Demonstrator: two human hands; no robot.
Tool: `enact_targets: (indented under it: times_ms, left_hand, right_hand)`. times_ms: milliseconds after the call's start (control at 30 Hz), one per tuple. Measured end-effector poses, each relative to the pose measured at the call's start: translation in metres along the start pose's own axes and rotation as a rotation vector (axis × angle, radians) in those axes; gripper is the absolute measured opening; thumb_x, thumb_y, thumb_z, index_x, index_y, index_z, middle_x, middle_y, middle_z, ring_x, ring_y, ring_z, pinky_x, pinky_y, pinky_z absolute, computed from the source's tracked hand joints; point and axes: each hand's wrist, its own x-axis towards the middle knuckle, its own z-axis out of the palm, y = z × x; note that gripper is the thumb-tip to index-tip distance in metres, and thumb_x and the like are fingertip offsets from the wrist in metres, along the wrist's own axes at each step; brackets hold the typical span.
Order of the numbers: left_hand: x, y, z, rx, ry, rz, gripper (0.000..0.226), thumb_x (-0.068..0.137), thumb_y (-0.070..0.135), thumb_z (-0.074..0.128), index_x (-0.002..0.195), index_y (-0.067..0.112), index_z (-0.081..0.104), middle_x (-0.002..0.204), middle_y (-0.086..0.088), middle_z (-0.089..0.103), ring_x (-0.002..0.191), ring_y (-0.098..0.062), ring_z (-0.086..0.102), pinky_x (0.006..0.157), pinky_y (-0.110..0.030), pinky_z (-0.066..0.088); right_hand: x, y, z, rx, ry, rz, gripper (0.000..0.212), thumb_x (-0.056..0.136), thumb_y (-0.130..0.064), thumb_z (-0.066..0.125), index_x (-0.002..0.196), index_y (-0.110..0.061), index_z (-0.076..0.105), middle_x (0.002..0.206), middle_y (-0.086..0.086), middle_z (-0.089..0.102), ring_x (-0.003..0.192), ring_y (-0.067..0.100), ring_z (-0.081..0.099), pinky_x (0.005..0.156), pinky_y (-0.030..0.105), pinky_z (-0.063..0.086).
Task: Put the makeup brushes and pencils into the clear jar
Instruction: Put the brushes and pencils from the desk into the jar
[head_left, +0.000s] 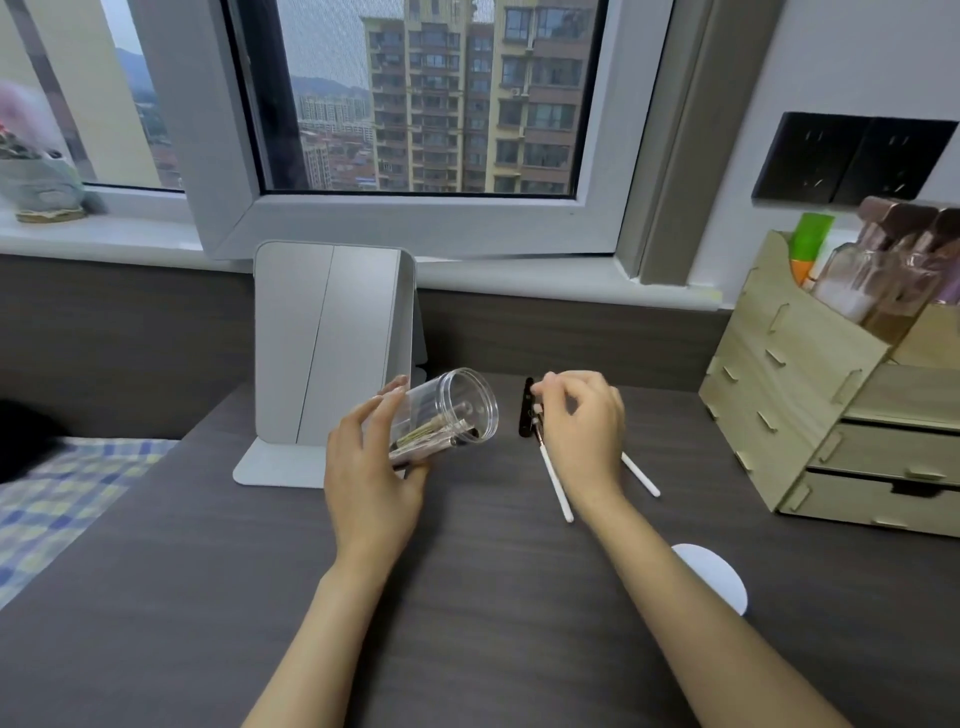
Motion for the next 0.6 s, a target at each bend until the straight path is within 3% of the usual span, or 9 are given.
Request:
enact_targets:
  times_ms: [133,367,500,600]
  left_hand:
    - [0.000,-0.002,0.002,-0.003,-0.001,-0.006,0.079,0.052,0.000,0.084,0.122,0.016,0.050,0.116,-0.011,0.058,0.098,-0.021,0.046,0.082,-0.017,0.028]
    - [0.000,-0.007,0.004,0.003,-0.017,-0.010,0.077,0.052,-0.003,0.082,0.121,0.013,0.052,0.119,-0.010,0.057,0.103,-0.022,0.047,0.086,-0.016,0.027]
    - [0.002,-0.007,0.006,-0.014,0.003,-0.014,0.079,0.051,-0.003,0.083,0.121,0.017,0.050,0.119,-0.009,0.057,0.104,-0.021,0.047,0.087,-0.015,0.027]
    - [0.003,-0.007,0.007,-0.016,0.003,-0.008,0.080,0.052,-0.003,0.082,0.122,0.017,0.050,0.119,-0.009,0.057,0.104,-0.020,0.047,0.087,-0.017,0.029]
  right_hand:
    - [0.038,0.030,0.027,-0.461,-0.226,0.118,0.022,0.091,-0.026,0.053,0.105,-0.018,0.066,0.108,0.004,0.071,0.113,0.030,0.052,0.095,0.036,0.034]
    - [0.096,0.041,0.070,-0.716,-0.369,0.205,0.053,0.084,-0.046,0.062,0.121,-0.009,0.051,0.121,0.013,0.065,0.122,0.032,0.049,0.100,0.039,0.034]
    - [0.101,0.046,0.087,-0.776,-0.417,0.239,0.044,0.085,-0.026,0.062,0.123,-0.007,0.048,0.124,0.014,0.062,0.120,0.033,0.054,0.096,0.037,0.041]
    - [0.101,0.047,0.089,-0.679,-0.358,0.279,0.037,0.086,-0.015,0.056,0.122,-0.008,0.053,0.126,0.014,0.061,0.117,0.033,0.057,0.091,0.035,0.046]
